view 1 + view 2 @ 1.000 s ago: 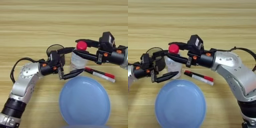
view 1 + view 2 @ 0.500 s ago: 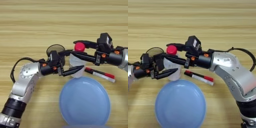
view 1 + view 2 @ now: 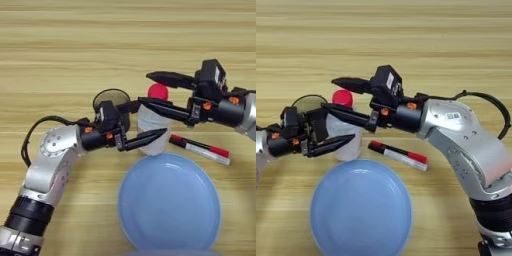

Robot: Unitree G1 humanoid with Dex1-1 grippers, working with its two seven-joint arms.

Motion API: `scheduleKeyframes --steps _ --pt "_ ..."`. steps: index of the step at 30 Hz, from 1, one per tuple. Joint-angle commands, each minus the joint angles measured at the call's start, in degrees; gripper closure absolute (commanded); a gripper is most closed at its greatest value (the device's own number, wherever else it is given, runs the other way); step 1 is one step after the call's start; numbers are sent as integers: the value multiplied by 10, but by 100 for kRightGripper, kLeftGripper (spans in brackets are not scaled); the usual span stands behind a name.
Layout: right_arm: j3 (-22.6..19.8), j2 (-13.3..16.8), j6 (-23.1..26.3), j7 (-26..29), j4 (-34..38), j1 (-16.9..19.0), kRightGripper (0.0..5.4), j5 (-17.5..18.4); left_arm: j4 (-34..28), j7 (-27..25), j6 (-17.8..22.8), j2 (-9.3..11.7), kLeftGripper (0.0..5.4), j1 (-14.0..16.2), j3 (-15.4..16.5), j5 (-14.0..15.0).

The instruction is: Move the objects on the table

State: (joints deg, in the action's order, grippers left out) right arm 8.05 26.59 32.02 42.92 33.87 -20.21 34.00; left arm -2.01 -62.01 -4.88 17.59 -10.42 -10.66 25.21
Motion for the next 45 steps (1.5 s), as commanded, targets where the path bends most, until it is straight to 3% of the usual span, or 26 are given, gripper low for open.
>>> scheduleKeyframes --steps 1,13,17,20,26,29,33,45 --pt "-6 -4 -6 -2 0 -9 218 6 -1 0 -7 -3 230 -12 11 7" --pt "-41 -31 -13 -21 -15 -18 83 29 -2 -4 -5 -5 231 -10 16 9" --pt "-84 -53 -18 -29 -29 -34 46 78 -6 -24 -2 3 231 -4 7 9" --pt "-99 -56 -30 -44 -57 -52 9 69 -7 -38 2 3 231 -4 2 12" --pt "-116 -73 -78 -85 -143 -80 0 18 6 -54 -2 -3 231 -11 -18 -2" --pt "-113 -73 -125 -105 -185 -89 0 -38 5 -58 1 -4 231 -14 -25 -2" --pt "-101 -79 -179 -125 -228 -88 0 -100 7 -66 3 -3 231 -18 -36 -5" --pt "-97 -108 -308 -207 -338 -58 0 -231 -6 -76 11 -3 233 -19 -69 -10"
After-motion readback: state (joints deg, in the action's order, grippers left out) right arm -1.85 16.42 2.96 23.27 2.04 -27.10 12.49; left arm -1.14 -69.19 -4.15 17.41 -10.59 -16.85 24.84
